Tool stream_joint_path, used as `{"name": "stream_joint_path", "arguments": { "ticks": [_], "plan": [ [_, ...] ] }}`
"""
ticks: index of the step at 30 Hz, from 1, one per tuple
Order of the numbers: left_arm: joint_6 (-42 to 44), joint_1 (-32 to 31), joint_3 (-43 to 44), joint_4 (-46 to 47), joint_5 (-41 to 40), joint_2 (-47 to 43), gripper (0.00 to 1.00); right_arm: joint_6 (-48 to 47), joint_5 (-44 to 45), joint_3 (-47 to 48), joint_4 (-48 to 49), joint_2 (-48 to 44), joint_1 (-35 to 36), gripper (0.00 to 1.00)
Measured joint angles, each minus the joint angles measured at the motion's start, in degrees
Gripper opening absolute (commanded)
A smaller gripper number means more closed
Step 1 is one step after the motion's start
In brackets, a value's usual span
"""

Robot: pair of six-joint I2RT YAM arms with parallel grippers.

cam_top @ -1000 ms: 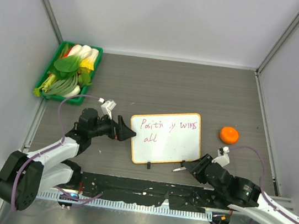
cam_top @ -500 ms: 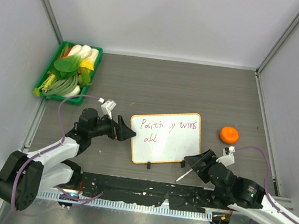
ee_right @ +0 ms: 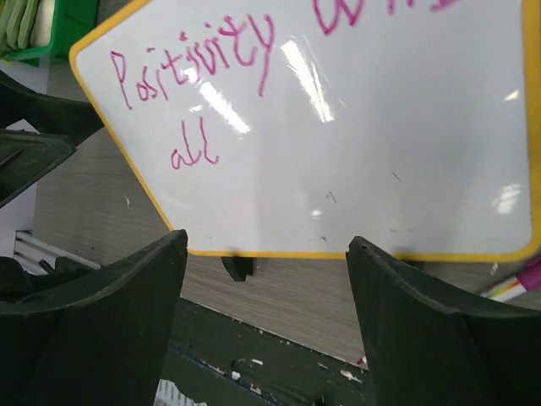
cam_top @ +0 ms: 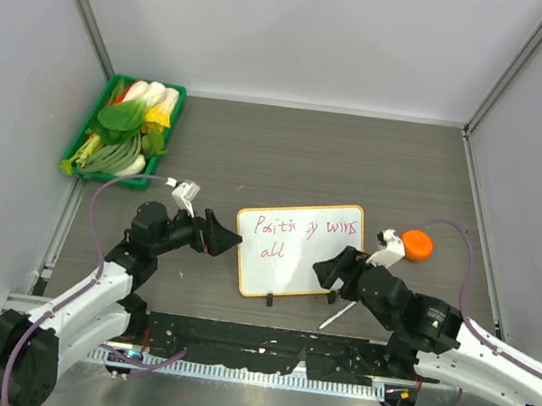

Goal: Write a sentence on the whiteboard
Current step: Reset both arms

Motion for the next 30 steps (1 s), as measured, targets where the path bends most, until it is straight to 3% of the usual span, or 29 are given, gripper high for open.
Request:
{"name": "stream_joint_path", "arguments": {
  "ticks": [4,8,15,22,30],
  "plan": [
    [-1.4,0.0,0.02,-3.63,-4.17,-4.31,1.0,-8.46,0.39,4.2,6.93,8.22,0.0,0.83],
    [-2.93,0.0,1.6,-9.68,-9.27,-7.61,1.0,-15.02,0.22,5.81,12.87,13.25,0.0,0.99],
    [-4.87,0.0,10.34,-21.35,-19.98,-9.18,1.0,-24.28,-4.76,9.97,20.61,21.59,-2.54,0.99],
    [-4.85,0.0,20.83,-30.14,-25.94,-1.9,1.0,-26.88,-16.35,10.49,25.53,23.47,-19.58,0.99],
    [-4.07,0.0,24.79,-34.01,-28.79,4.52,1.0,-29.86,-25.77,10.6,26.53,20.85,-40.15,0.99]
  ]
}}
